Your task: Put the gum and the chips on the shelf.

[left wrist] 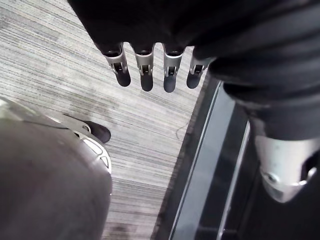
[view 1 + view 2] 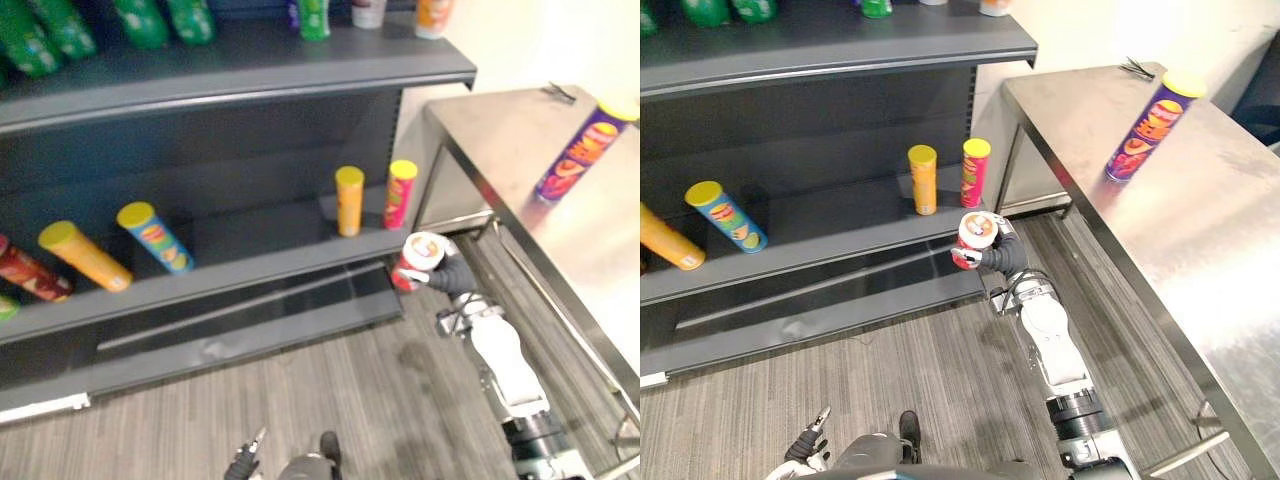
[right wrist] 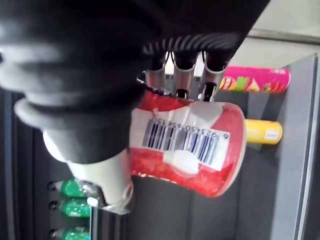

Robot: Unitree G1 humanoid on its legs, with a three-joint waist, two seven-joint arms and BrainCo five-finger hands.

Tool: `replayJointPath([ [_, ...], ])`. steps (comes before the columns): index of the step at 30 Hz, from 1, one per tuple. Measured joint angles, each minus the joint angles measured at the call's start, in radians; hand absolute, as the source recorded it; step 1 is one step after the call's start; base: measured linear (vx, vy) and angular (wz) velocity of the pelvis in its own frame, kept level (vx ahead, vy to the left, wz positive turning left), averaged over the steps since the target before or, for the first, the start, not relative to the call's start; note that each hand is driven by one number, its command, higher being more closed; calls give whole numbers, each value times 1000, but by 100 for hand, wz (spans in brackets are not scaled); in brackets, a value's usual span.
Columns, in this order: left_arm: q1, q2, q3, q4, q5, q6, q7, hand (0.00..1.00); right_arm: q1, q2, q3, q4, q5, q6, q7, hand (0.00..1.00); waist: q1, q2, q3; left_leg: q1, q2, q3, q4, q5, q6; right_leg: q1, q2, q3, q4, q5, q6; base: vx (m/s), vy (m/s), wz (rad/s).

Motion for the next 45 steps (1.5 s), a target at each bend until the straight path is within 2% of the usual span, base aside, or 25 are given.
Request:
replayJointPath([
  [1, 1, 12, -18, 0, 1, -1, 0, 0, 11, -10, -2, 0, 1, 0, 0, 100, -9, -4, 7, 16, -23, -29, 2, -2, 19, -40, -41, 147, 119, 13, -105, 52, 140, 89],
  [2, 2, 12, -34, 1, 1, -4, 1, 0, 19, -17, -2, -1, 1, 0, 0, 100, -15, -3, 9, 29, -29, -57, 4, -1, 30, -81, -43, 254, 188, 39, -152, 95, 136, 101],
  [3, 3, 16, -46, 2, 1, -10, 3, 0, 34, -14, -1, -2, 1, 0, 3, 100, -24, 13, 21, 35, -25, -109, 14, -3, 41, -134, 31, 472, 215, -27, -88, 78, 65, 103],
  [4, 0, 18, -46, 5, 0, -12, 8, 0, 48, -10, 4, -14, 1, 0, 8, 100, -28, 10, 24, 41, -18, -149, 11, 2, 47, -152, 130, 623, 191, -107, -24, 103, 85, 101],
  [5, -2, 18, -45, 12, -1, -15, 9, 0, 52, -8, 8, -21, 2, 0, 9, 100, -29, 7, 26, 41, -20, -166, 10, 2, 47, -158, 163, 660, 171, -127, -8, 88, 57, 92],
  [6, -6, 28, -38, 30, -3, -18, 10, 0, 62, 4, 17, -42, 2, -1, 11, 100, -29, -8, 28, 47, -33, -192, 8, 6, 41, -165, 201, 679, 125, -144, 12, 114, 42, 78],
  [7, -8, 37, -41, 46, -3, -16, 17, 0, 69, 23, 22, -57, 2, -4, 14, 100, -29, -21, 30, 60, -52, -217, 0, 10, 35, -175, 228, 701, 91, -144, 13, 115, 21, 81],
  [9, -13, 37, -41, 66, -3, -16, 23, 0, 86, 32, 22, -72, 2, -5, 14, 100, -31, -25, 30, 76, -75, -249, -3, 11, 33, -178, 257, 755, 63, -143, 16, 134, -20, 76],
  [10, -14, 37, -41, 81, -2, -16, 28, 0, 104, 33, 22, -83, 2, -5, 15, 100, -41, -25, 30, 90, -88, -279, -4, 9, 31, -170, 274, 786, 27, -136, 26, 136, -41, 68],
  [12, -7, 35, -33, 84, -2, -15, 36, 0, 104, 48, 27, -84, 3, -5, 16, 100, -39, -25, 30, 95, -88, -291, 4, 0, 16, -162, 286, 781, -50, -115, 45, 107, -57, 36],
  [14, 5, 35, -23, 83, -1, -15, 40, 0, 106, 60, 28, -84, 11, -5, 18, 100, -39, -40, 23, 92, -87, -299, 14, -6, 9, -132, 295, 779, -135, -73, 60, 120, -131, 12],
  [16, 4, 22, -6, 82, 0, -15, 39, 0, 106, 61, 28, -84, 19, -5, 20, 100, -41, -29, 21, 81, -66, -301, 14, -21, -14, -105, 317, 765, -197, -65, 72, 95, -162, -1],
  [18, 2, 22, 8, 84, 16, -15, 34, 0, 113, 61, 18, -84, 21, -5, 19, 100, -49, -20, 18, 75, -28, -280, 9, -44, -19, -90, 344, 746, -234, -58, 66, 72, -158, 5],
  [20, -8, 26, 8, 100, 19, -15, 31, 0, 128, 60, 5, -84, 25, -5, 17, 100, -56, -15, 14, 87, 9, -240, -14, -32, -41, -73, 361, 717, -253, -56, 62, 106, -154, 18],
  [24, -12, 25, 7, 100, 41, -15, 31, 0, 153, 61, -24, -83, 45, -5, 15, 100, -58, -12, 12, 128, 14, -245, -79, 8, -54, -51, 365, 695, -271, -56, 62, 105, -63, 15],
  [34, -15, 24, -5, 98, 58, -15, 33, 0, 159, 86, -23, -83, 50, -5, 16, 100, -62, -8, 9, 123, 7, -273, -86, 27, -64, -42, 359, 662, -275, -56, 62, 6, -1, 12],
  [36, -16, 22, -5, 99, 58, -15, 33, 0, 161, 84, -22, -82, 50, -5, 15, 100, -68, -1, 8, 79, 9, -274, 2, -12, -64, -40, 363, 660, -273, -64, 52, -87, -19, 6],
  [39, -24, 11, -8, 100, 51, -15, 32, 0, 175, 75, -15, -83, 60, -6, 15, 100, -67, 30, 23, 19, 38, -272, 190, -104, -76, -28, 384, 661, -222, -106, 36, -108, -26, -2],
  [42, -35, 15, -41, 100, 6, -15, 21, 0, 193, 56, -10, -83, 81, -5, 16, 100, -67, 35, 27, 14, 39, -281, 214, -118, -79, -54, 374, 662, -141, -153, 25, -123, -32, 7],
  [45, -41, 26, -44, 100, -1, -14, 17, 0, 192, 59, -14, -83, 85, -6, 15, 100, -73, 29, 25, 26, 43, -230, 138, -87, -85, -86, 354, 673, -125, -157, 27, -62, -36, 4],
])
